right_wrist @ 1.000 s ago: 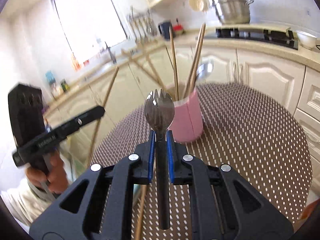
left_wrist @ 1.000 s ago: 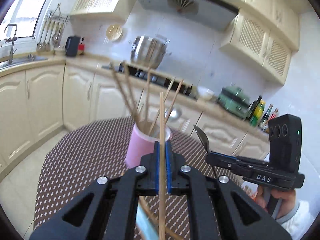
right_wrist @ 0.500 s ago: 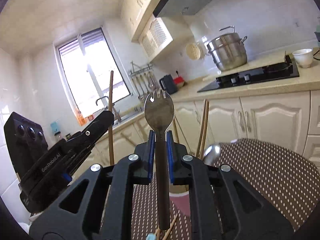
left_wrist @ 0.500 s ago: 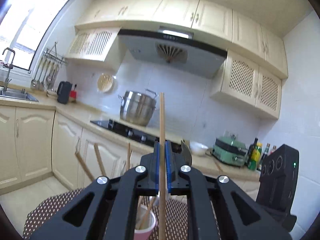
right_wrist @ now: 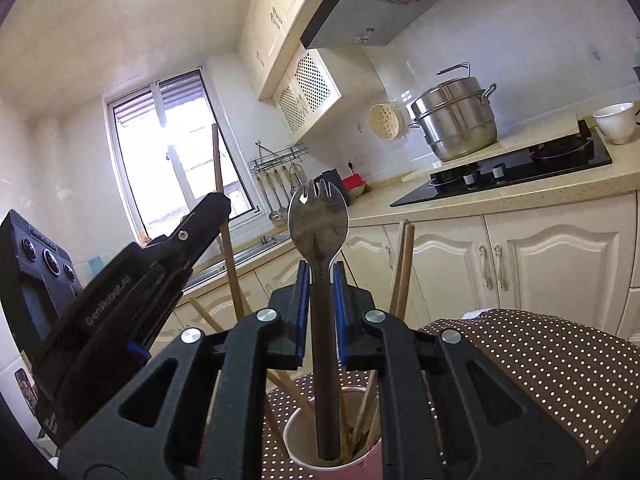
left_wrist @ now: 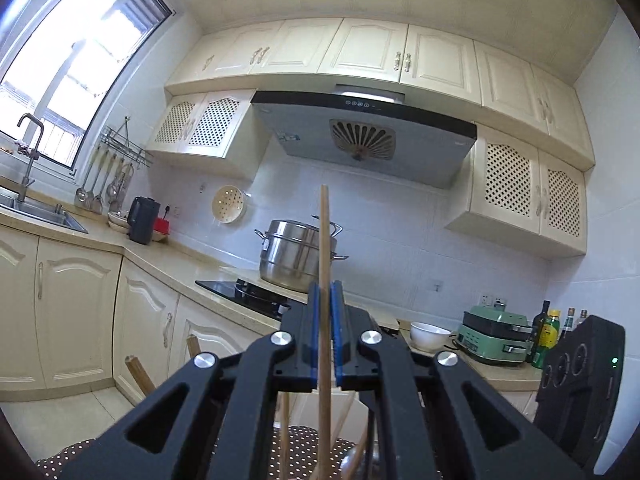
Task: Organize utensils
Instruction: 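Lift the spork and chopstick upright and carry them over the pink cup, then open both tools to drop the spork and chopstick into the cup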
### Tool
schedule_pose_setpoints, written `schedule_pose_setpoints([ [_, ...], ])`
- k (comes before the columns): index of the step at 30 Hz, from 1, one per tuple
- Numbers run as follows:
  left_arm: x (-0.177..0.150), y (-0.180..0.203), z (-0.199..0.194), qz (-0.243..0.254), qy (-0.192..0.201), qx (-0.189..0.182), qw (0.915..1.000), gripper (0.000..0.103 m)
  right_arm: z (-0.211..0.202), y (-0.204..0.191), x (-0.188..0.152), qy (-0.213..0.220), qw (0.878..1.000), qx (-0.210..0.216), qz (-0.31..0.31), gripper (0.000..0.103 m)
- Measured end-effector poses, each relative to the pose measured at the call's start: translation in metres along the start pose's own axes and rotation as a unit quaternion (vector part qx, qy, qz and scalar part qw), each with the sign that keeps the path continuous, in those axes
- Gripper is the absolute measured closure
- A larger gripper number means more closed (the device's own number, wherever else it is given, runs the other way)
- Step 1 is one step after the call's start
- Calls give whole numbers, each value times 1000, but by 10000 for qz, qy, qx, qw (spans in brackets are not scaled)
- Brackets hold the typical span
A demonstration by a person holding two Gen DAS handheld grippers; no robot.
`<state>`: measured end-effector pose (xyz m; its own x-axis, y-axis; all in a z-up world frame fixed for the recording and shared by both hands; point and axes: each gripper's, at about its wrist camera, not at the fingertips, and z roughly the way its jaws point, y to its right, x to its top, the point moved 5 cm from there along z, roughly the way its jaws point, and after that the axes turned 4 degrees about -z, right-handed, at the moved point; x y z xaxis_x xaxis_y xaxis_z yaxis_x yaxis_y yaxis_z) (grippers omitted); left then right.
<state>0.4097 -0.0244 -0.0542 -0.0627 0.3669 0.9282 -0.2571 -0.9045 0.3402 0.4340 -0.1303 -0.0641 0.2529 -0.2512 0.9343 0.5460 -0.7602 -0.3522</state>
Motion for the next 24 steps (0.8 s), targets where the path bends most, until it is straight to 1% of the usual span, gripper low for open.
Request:
schedule_pose_setpoints([
  [6, -17, -17, 11, -105, -152, 204, 9996, 97, 4, 3, -11, 10, 9999, -25, -120, 91],
  [8, -22, -19, 11, -98, -248, 190, 9995, 97, 6, 1, -15, -14, 9997, -66, -248, 91],
  [11, -29, -21, 7, 51, -346, 232, 9991, 97, 5, 0, -23, -90, 9996, -64, -277, 91],
  [14, -35, -24, 2, 44, -510, 242, 9984, 97, 2, -1, -26, -122, 9994, -76, -306, 91],
  [18, -39, -26, -7, 121, -623, 251, 9977, 97, -9, -6, -28, -161, 9990, -105, -407, 91],
  [24, -46, -28, -22, 123, -1009, 229, 9946, 97, -24, -9, -33, -258, 9984, -231, -447, 91],
])
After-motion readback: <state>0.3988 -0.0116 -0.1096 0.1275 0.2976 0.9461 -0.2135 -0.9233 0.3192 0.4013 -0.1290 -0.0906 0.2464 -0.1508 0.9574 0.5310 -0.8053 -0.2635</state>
